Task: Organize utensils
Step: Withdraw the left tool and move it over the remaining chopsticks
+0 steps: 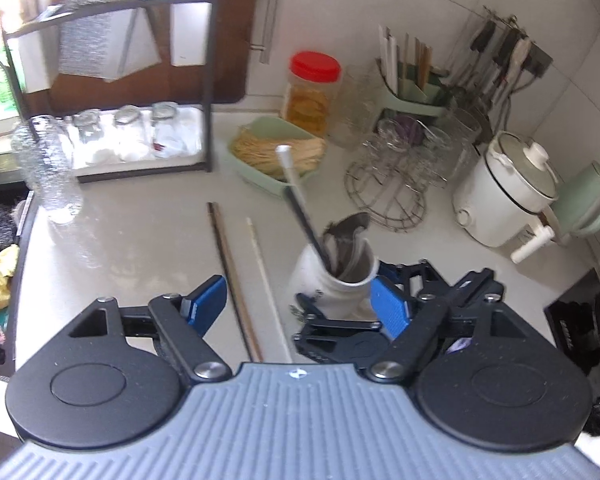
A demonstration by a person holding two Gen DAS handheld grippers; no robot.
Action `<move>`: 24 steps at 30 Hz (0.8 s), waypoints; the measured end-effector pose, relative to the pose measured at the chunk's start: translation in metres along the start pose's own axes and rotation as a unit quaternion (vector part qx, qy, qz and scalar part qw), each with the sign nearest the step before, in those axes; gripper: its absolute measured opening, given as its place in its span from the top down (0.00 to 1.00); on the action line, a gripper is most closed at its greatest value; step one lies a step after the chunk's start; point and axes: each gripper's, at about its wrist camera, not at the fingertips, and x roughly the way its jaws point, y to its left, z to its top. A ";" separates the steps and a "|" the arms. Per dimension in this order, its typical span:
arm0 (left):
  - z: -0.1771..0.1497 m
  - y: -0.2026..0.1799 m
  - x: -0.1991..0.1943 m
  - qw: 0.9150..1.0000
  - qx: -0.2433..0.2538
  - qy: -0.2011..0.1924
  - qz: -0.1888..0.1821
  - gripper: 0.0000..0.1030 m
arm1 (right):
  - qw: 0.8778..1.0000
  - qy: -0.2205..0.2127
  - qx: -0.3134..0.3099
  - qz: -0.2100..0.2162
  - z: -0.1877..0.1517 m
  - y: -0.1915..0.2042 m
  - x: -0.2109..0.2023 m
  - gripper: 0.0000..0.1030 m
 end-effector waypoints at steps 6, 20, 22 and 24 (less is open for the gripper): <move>-0.020 0.030 -0.004 0.999 -0.036 -0.021 0.026 0.17 | 1.000 0.003 0.007 0.005 0.001 -0.003 0.000 0.12; -0.043 0.075 0.050 0.995 -0.091 -0.010 0.049 0.16 | 1.000 0.006 -0.005 0.029 -0.001 -0.012 -0.005 0.13; -0.040 0.078 0.063 0.995 -0.092 -0.008 0.048 0.16 | 0.999 0.009 -0.007 0.032 -0.001 -0.013 -0.005 0.13; -0.038 0.080 0.079 0.995 -0.090 -0.005 0.050 0.17 | 0.999 0.011 -0.011 0.034 0.000 -0.014 -0.006 0.13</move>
